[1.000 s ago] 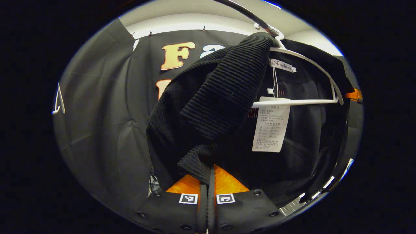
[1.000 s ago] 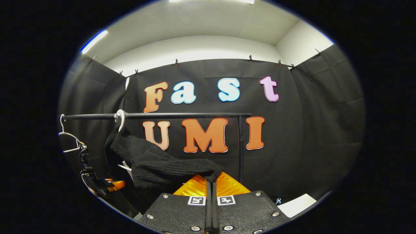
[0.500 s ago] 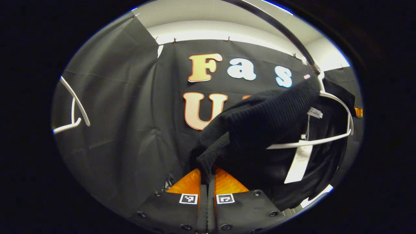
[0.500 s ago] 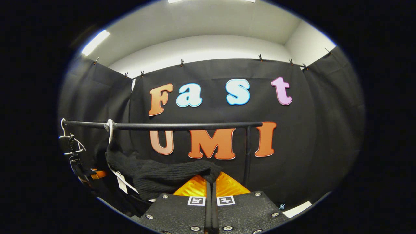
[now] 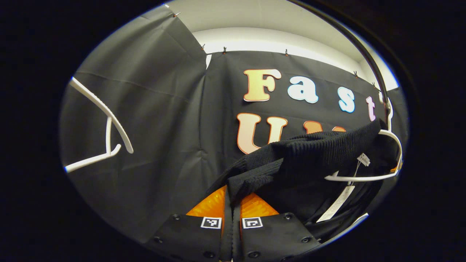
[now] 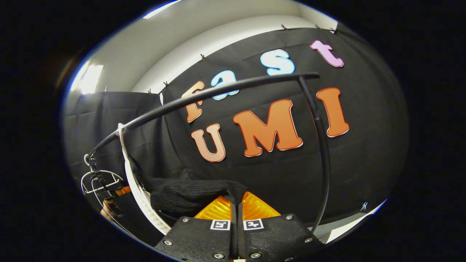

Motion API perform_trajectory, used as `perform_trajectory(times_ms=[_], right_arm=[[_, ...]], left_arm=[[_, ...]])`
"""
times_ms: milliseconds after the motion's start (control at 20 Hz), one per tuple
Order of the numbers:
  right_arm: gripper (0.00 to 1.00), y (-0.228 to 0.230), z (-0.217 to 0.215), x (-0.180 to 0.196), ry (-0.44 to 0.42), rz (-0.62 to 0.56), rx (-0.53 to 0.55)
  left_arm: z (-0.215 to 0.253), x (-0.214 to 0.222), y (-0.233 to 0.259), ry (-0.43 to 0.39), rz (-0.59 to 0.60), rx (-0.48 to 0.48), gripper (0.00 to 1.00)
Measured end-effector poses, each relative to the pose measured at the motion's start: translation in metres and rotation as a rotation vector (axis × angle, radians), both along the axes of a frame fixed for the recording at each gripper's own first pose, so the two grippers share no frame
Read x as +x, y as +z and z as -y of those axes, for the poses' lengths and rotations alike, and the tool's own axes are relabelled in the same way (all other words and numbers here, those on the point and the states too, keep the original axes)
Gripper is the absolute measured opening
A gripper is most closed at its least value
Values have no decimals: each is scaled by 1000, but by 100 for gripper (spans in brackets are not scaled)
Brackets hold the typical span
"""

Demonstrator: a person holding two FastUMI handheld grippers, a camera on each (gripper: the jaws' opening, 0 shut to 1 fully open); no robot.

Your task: Grasp the clothes on the hanger with both hands and then place them into the laundry hamper below.

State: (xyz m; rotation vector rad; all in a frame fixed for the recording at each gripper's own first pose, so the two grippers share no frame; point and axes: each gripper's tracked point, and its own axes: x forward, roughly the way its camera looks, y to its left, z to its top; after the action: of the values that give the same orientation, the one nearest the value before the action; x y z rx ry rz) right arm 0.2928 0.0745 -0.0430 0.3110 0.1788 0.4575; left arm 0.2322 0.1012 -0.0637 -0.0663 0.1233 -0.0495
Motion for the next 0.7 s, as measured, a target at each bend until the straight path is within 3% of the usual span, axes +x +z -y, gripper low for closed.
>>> perform_trajectory(times_ms=[300,700], right_arm=[[0,-82,-35,8,36,-125,33],[0,-165,-68,-17,66,-253,19]], left_arm=[[0,-9,-40,-11,-81,30,7],[13,-36,-100,-59,-197,66,7]])
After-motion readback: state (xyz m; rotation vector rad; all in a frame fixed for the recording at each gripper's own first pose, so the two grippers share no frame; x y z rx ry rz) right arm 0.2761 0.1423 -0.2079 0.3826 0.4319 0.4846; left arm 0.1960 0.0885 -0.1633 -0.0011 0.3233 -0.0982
